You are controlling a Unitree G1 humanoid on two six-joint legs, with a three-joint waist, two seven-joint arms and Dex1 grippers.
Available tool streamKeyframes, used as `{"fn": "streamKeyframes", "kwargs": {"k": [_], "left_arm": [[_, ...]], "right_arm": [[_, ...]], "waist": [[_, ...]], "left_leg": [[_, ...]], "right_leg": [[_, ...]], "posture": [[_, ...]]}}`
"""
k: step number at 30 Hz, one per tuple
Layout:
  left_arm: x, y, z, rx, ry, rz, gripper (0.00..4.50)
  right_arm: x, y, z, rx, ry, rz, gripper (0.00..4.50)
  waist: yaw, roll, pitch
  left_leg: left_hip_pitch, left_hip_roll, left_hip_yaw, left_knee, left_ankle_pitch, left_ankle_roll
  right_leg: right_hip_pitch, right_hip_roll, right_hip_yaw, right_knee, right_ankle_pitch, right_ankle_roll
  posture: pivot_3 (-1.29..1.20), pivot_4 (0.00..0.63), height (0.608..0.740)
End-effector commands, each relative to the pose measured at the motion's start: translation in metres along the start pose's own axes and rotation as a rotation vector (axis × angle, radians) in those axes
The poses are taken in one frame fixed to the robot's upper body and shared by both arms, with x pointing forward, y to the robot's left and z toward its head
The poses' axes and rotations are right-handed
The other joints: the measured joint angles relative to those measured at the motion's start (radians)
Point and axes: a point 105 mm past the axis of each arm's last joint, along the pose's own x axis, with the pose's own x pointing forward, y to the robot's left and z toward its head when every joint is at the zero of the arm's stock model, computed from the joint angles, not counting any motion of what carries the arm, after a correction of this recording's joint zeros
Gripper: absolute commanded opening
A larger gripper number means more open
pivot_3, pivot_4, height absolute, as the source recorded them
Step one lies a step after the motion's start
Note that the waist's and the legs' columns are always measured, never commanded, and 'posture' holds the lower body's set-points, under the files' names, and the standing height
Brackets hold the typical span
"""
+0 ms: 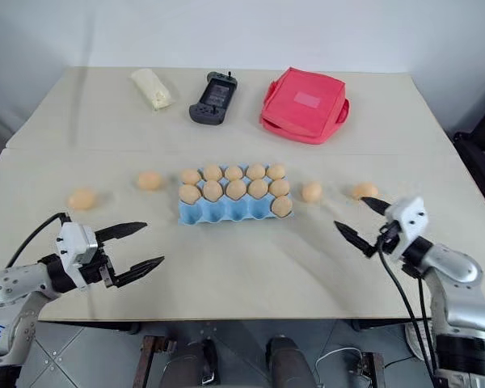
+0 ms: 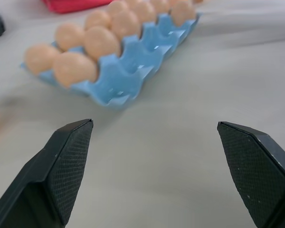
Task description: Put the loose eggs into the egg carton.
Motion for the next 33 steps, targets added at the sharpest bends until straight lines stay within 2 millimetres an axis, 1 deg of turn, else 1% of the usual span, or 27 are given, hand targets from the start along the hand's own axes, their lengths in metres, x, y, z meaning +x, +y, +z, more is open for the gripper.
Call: {"fn": "streamKeyframes", "kwargs": {"k": [1,3,5,8,14,16,19,21,25,28,30,33], "left_arm": [[0.010,-0.008,0.014,0.030,-0.057,-0.030,4.46],[0.013,-0.008,0.015,0.034,-0.064,-0.033,4.46],[0.014,-0.008,0.017,0.038,-0.067,-0.032,4.46],[0.013,-0.006,0.018,0.041,-0.070,-0.029,4.46],[0.010,-0.004,0.018,0.034,-0.063,-0.016,4.46],[0.010,-0.004,0.018,0.035,-0.065,-0.006,4.46],[0.009,-0.005,0.018,0.036,-0.067,0.003,4.46],[0.009,-0.006,0.018,0.036,-0.069,0.011,4.46],[0.005,-0.008,0.018,0.037,-0.068,0.036,4.46],[0.002,-0.008,0.019,0.039,-0.066,0.058,4.50],[0.000,-0.007,0.018,0.040,-0.065,0.066,4.50],[-0.002,-0.005,0.019,0.040,-0.068,0.090,4.50]], "right_arm": [[-0.012,-0.008,-0.010,-0.007,-0.001,-0.107,4.50],[-0.011,-0.004,-0.018,0.000,0.020,-0.119,4.50],[-0.006,-0.005,-0.019,0.006,0.020,-0.128,4.50],[0.004,-0.012,-0.017,0.005,0.022,-0.140,4.50],[0.039,-0.036,-0.007,-0.053,0.054,-0.077,4.50],[0.054,-0.047,-0.002,-0.067,0.077,-0.054,4.50],[0.068,-0.055,0.001,-0.082,0.096,-0.039,4.50],[0.078,-0.060,-0.001,-0.086,0.123,-0.041,4.50],[0.087,-0.057,-0.017,-0.033,0.219,-0.007,4.50],[0.090,-0.054,-0.018,-0.024,0.219,0.016,3.91],[0.091,-0.054,-0.016,-0.026,0.205,0.023,3.23],[0.097,-0.049,-0.005,-0.022,0.152,0.061,2.18]], "waist": [[-0.007,0.000,0.000],[-0.010,0.000,0.000],[-0.013,0.000,0.000],[-0.015,0.000,0.000],[-0.012,0.001,0.000],[-0.013,0.001,0.000],[-0.013,0.001,0.000],[-0.013,0.001,0.000],[-0.013,0.001,0.000],[-0.013,0.001,0.000],[-0.015,0.001,0.001],[-0.021,0.001,0.001]], "left_leg": [[0.000,0.000,0.000,0.000,0.000,0.000],[0.000,0.000,0.000,0.000,0.000,0.000],[0.001,0.000,0.001,0.000,0.000,0.000],[0.002,0.000,0.002,0.000,0.001,0.000],[0.002,-0.003,0.004,0.000,0.002,0.003],[0.002,-0.003,0.004,0.000,0.002,0.004],[0.002,-0.003,0.006,0.000,0.003,0.002],[0.002,-0.002,0.006,0.000,0.004,-0.001],[0.001,-0.002,0.007,0.000,0.003,-0.001],[0.001,-0.002,0.008,0.000,0.003,-0.001],[0.002,-0.003,0.008,0.001,0.003,-0.001],[0.002,-0.002,0.009,0.002,0.003,-0.001]], "right_leg": [[0.000,0.000,0.000,0.000,0.000,0.000],[0.000,0.001,0.001,0.000,0.000,0.000],[0.000,0.001,0.002,0.001,0.000,0.000],[0.000,0.002,0.003,0.001,0.001,0.001],[-0.001,0.003,0.004,0.001,0.002,0.003],[-0.001,0.002,0.005,0.001,0.002,0.004],[-0.001,0.002,0.006,0.001,0.002,0.004],[-0.001,0.002,0.006,0.000,0.002,0.004],[-0.002,0.003,0.008,-0.001,0.002,0.004],[-0.002,0.003,0.009,-0.001,0.002,0.005],[-0.002,0.003,0.010,-0.001,0.002,0.005],[-0.002,0.003,0.011,0.000,0.002,0.006]], "posture": [[0.00,0.150,0.740],[0.00,0.150,0.740],[0.00,0.150,0.740],[0.00,0.150,0.740],[0.00,0.150,0.740],[0.00,0.150,0.740],[0.00,0.150,0.740],[0.00,0.150,0.740],[0.00,0.150,0.740],[0.00,0.150,0.740],[0.00,0.150,0.740],[0.00,0.150,0.740]]}}
